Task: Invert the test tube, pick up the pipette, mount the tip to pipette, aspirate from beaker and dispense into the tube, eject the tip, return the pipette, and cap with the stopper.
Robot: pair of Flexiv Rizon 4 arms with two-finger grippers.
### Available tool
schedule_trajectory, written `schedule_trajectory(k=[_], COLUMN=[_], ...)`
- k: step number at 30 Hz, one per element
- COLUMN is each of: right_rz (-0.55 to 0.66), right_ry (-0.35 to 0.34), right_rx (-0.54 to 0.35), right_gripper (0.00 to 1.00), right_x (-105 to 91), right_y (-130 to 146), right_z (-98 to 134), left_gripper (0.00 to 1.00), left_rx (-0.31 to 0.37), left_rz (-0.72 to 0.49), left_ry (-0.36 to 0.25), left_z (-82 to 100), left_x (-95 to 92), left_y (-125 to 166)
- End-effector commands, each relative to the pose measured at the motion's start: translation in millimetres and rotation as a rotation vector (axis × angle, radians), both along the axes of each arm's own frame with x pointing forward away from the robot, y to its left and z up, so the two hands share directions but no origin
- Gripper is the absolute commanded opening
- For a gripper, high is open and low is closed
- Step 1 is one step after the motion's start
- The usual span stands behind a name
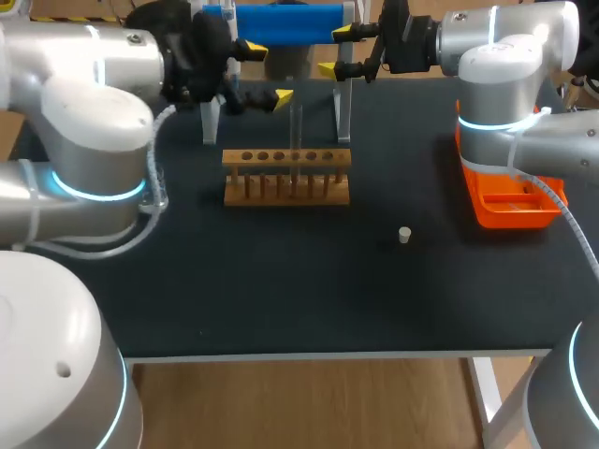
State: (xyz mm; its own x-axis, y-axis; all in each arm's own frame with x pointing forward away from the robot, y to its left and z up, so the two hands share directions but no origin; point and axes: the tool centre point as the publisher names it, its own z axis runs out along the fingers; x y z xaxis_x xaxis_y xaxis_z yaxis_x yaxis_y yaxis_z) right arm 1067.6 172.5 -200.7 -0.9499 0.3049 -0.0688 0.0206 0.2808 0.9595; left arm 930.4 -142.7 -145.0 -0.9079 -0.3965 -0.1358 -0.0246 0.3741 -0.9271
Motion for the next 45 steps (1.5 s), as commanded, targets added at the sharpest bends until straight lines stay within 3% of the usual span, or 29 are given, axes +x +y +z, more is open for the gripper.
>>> schedule_trajectory(k=[1,17,28,45], right_rz=[-0.003,-0.003,-0.003,-0.003], right_ry=[0.0,0.0,0.0,0.0], right_rx=[-0.002,-0.002,-0.002,-0.002], right_gripper=[1.0,1.0,1.0,1.0], right_x=[-1.4,-1.4,-1.4,-1.4], right_y=[-0.4,-0.4,-0.4,-0.4], right_z=[0.8,0.8,0.8,0.8], left_gripper=[1.0,1.0,1.0,1.0], left_rx=[-0.086,-0.045,-0.005,0.05], left_rz=[-0.267,-0.315,-0.213,-0.233], left_ry=[0.074,0.107,0.103,0.12], left_z=[-9.5,-60.3,-77.1,-103.1], left_x=[1.8,12.9,17.5,41.3], left_y=[7.4,-10.5,-8.6,-29.5])
